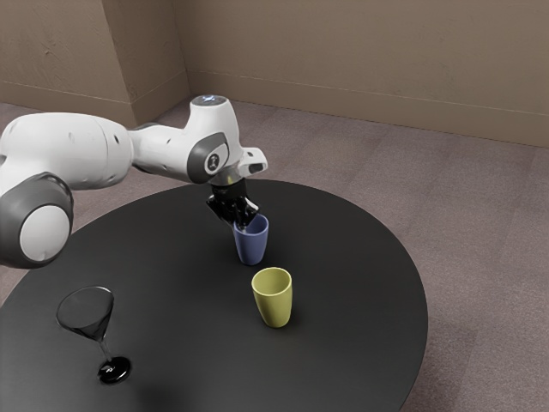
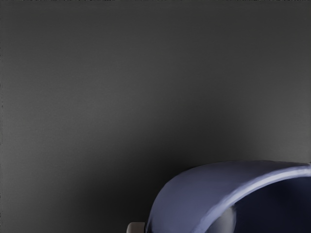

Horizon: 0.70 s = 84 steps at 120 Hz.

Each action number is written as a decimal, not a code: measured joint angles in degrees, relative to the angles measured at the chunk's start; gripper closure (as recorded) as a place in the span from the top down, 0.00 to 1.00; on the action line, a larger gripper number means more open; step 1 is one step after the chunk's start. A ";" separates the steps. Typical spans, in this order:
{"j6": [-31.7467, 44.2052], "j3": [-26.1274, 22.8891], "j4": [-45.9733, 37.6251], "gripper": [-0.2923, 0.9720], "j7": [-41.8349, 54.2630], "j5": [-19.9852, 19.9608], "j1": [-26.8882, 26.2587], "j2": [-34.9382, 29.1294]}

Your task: Place the left cup onto the right cup

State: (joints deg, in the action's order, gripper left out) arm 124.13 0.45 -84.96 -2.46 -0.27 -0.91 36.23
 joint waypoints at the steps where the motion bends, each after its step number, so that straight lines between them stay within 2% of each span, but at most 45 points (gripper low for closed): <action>1: 0.00 0.00 0.01 0.18 0.00 0.03 0.00 -0.01; 34: -0.51 0.22 -0.80 0.16 -0.41 0.58 0.12 -2.40; 60: -5.57 -0.10 -7.76 0.15 -3.03 0.41 -1.39 -15.44; 84: -9.09 -4.59 -15.14 0.15 -8.55 -0.50 -1.90 -24.71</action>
State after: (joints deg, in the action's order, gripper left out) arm 115.04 -4.14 -100.10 -11.01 -0.77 -2.81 11.53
